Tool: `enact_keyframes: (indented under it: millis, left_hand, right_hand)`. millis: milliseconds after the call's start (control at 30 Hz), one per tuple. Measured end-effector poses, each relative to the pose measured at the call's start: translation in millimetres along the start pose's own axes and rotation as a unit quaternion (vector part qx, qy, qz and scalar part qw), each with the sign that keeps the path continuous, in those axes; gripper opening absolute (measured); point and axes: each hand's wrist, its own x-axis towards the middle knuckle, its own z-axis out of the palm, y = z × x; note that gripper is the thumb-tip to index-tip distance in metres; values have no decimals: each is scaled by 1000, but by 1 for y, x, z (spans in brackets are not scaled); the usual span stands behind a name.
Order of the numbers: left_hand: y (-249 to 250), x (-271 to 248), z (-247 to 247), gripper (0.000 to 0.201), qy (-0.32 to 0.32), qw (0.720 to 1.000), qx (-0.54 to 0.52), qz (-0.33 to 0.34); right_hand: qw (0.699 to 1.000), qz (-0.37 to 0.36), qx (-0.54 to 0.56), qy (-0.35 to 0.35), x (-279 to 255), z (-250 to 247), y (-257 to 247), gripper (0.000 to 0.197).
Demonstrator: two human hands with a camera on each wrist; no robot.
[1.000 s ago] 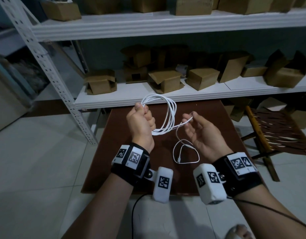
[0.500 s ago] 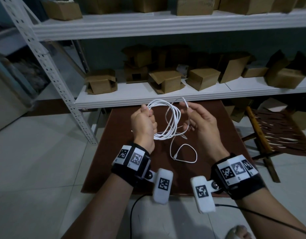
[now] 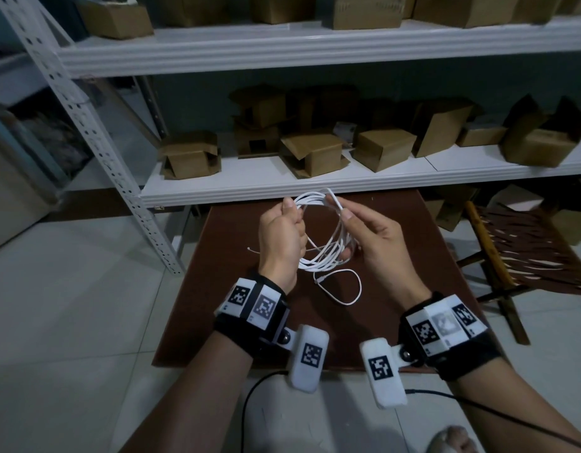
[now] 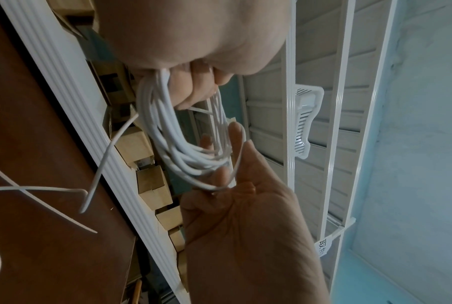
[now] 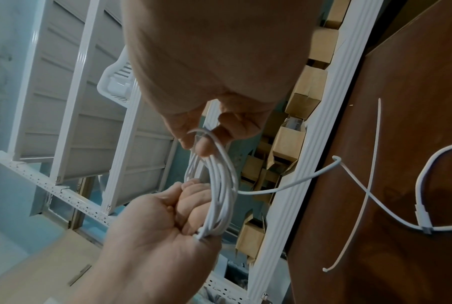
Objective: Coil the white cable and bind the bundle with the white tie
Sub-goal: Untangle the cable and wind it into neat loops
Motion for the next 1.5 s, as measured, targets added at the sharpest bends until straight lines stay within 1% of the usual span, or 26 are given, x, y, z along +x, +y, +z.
enact_keyframes:
  millis: [167, 300, 400, 533, 600, 733, 800, 867, 933, 1000, 1133, 1267, 1500]
  left_hand:
    - [1, -1, 2, 42, -16, 1000, -5, -1]
    - [4, -1, 1, 42, -25, 1000, -1, -2]
    - [0, 0, 1, 42, -39, 999, 19, 0]
    - [-4, -2, 5, 44, -64, 997, 52, -5]
    - [-6, -3, 6, 46, -69, 995, 69, -7]
    - [-11, -5, 11, 42, -84, 992, 95, -13]
    - [-14, -3, 12, 41, -79, 991, 109, -11]
    - [-18, 1, 9, 43, -69, 986, 154, 15]
    - [-23, 5, 6, 49, -53, 975, 210, 51]
    - [-25, 4, 3, 49, -43, 964, 251, 73]
    - [-23, -2, 3, 48, -46, 947, 302, 96]
    - [-22, -2, 1, 50, -38, 930, 345, 123]
    - [-25, -2, 5, 48, -45, 933, 335, 126]
  right_hand:
    - [1000, 12, -12, 12, -1, 0, 3, 38]
    - [1000, 18, -24, -1, 0, -5, 4, 38]
    - [999, 31, 7, -16, 3, -6, 5, 38]
    - [993, 87, 82, -18, 4, -1, 4, 37]
    - [991, 97, 94, -20, 4, 0, 4, 34]
    - [998, 67, -1, 3, 3, -1, 10, 25]
    - [998, 48, -32, 20, 2, 0, 13, 25]
    - [998, 28, -51, 24, 1, 1, 15, 27]
    - [996, 14, -88, 12, 0, 1, 16, 28]
    - [992, 17, -124, 0, 1, -1, 17, 33]
    - [984, 38, -175, -4, 0, -5, 18, 46]
    - [978, 54, -200, 5, 3, -7, 28, 48]
    - [977, 71, -198, 26, 3, -8, 26, 49]
